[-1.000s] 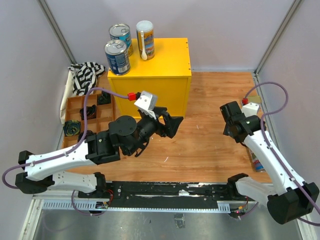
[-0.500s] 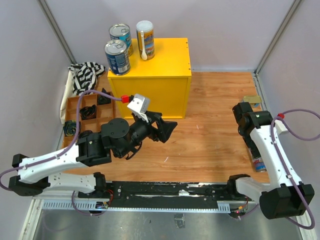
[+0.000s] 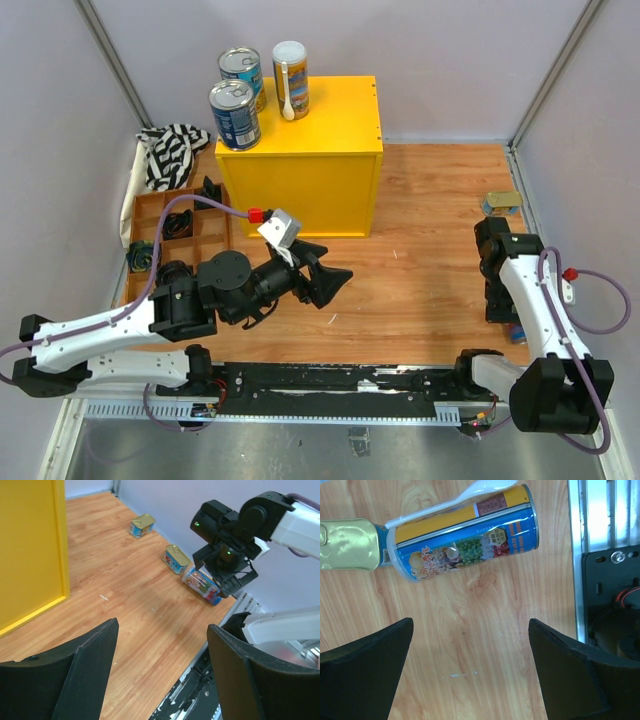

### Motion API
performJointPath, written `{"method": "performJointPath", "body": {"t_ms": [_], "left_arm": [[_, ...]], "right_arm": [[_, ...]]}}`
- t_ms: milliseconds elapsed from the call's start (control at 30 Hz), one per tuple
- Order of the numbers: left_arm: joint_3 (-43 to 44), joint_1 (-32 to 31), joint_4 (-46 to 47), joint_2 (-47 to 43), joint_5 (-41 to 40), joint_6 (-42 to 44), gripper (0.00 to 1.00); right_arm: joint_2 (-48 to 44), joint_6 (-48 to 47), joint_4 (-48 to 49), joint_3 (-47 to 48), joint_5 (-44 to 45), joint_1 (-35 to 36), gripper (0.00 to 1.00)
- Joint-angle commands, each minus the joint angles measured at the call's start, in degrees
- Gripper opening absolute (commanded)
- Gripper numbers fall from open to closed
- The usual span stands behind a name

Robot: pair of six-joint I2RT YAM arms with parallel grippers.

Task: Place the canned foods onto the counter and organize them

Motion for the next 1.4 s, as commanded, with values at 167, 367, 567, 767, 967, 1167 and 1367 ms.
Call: {"method": "performJointPath", "body": {"t_ms": [167, 367, 567, 767, 967, 1167, 1367], "left_arm": [[-2.8, -0.4, 6.9, -1.6, 6.1, 3.7, 0.76], [-4.8, -0.4, 11.2, -2.7, 6.3, 6.4, 0.76], [-6.6, -0.4, 14.3, -3.3, 6.5, 6.9, 0.76], [-7.1, -0.4, 15.2, -3.4, 6.7, 7.0, 0.76], [-8.1, -0.4, 15.5, -4.7, 6.3, 7.2, 0.75], [-8.5, -0.4, 15.9, -5.0, 6.4, 7.9, 0.76], [-8.2, -0.4, 16.5, -4.3, 6.8, 8.3, 0.75]], "right_arm": [[1.7, 5.6, 6.2, -4.4, -1.5, -5.3, 0.98], [2.8, 4.5, 10.1, -6.4, -2.4, -7.3, 0.98], [2.2, 2.5, 13.3, -7.1, -1.9, -9.4, 0.98], [1.6, 1.1, 13.3, -6.2, -1.6, -12.3, 0.98], [1.8, 0.7, 13.8, -6.5, -2.4, -14.2, 0.98], [2.2, 0.0, 15.0, -7.2, -2.9, -16.0, 0.98], [1.4, -1.0, 18.1, -9.3, -3.5, -17.9, 0.98]]}}
